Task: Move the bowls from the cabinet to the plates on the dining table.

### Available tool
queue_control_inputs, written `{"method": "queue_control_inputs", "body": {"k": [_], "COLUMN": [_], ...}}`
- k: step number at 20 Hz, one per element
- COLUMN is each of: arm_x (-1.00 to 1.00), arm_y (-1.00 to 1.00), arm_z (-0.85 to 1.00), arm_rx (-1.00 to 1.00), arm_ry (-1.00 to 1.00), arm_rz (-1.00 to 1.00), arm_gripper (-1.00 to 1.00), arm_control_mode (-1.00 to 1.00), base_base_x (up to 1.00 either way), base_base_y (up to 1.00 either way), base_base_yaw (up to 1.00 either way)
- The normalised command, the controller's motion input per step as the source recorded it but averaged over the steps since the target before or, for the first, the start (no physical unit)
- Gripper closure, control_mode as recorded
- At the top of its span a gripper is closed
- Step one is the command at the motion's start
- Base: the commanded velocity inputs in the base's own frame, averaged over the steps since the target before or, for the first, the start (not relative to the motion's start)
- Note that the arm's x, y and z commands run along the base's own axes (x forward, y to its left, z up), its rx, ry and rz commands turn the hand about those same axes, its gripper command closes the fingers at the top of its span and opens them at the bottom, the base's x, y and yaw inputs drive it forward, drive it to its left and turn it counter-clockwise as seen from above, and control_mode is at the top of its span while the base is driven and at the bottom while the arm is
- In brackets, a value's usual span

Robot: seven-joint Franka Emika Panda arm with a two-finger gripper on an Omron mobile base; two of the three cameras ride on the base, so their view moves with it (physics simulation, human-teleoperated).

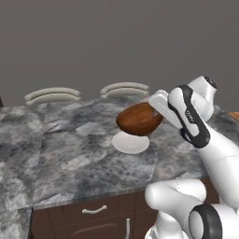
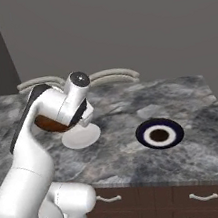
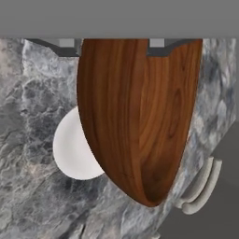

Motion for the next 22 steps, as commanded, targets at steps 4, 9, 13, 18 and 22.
{"method": "queue_control_inputs", "body": {"k": [4, 9, 13, 18, 22], "arm_x": [0.61, 0.48, 0.43, 0.54, 0.35], "arm_y": [-0.09, -0.01, 0.01, 0.03, 0.05], "arm_z": [-0.12, -0.40, -0.42, -0.26, -0.45], "arm_rx": [0.11, 0.04, 0.01, 0.04, 0.00], "arm_ry": [-0.02, -0.01, 0.00, 0.00, 0.04], "arm_rz": [0.07, 0.07, 0.08, 0.02, 0.02], "arm_gripper": [1.00, 1.00, 1.00, 1.00, 1.00], "arm_control_mode": [-1.00, -1.00, -1.00, -1.00, -1.00], "base_base_x": [0.00, 0.00, 0.00, 0.00, 0.00], "base_base_y": [0.00, 0.00, 0.00, 0.00, 0.00], "base_base_yaw": [0.00, 0.00, 0.00, 0.00, 0.00]}}
